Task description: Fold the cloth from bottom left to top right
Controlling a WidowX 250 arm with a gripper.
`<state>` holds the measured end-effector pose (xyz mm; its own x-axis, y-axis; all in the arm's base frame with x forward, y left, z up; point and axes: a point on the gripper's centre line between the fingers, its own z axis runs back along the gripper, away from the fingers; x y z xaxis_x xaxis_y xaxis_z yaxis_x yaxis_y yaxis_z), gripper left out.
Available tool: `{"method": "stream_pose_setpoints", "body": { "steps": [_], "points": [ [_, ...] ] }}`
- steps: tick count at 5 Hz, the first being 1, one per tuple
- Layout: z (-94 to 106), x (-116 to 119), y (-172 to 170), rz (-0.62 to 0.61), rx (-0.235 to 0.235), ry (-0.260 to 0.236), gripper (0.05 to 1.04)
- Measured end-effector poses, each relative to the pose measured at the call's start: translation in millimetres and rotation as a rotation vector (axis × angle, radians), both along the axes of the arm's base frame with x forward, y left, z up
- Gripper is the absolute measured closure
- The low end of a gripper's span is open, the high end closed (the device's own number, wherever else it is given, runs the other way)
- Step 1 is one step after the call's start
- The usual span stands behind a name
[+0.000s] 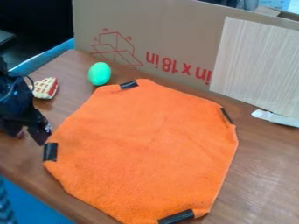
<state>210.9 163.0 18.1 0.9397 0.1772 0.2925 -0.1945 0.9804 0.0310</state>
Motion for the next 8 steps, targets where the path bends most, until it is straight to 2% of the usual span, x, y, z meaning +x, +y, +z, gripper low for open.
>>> {"method": "stream_pose_setpoints", "body": {
  "steps": [1,2,3,4,6,8],
  "points": [
    [-3.6,-4,-11,-0.031,-0.072,-0.024,0.083],
    [-0.7,-6,-17,0.004,-0.155,-0.012,0.083],
    [-6.1,-5,-14,0.073,-0.161,0.007,0.083],
    [-23.3,-3,-15,0.084,-0.135,0.042,0.083],
    [-29.2,7,-17,0.093,-0.101,0.051,0.110],
    [-29.8,2,-6,0.139,-0.096,0.051,0.669]
  ]
}}
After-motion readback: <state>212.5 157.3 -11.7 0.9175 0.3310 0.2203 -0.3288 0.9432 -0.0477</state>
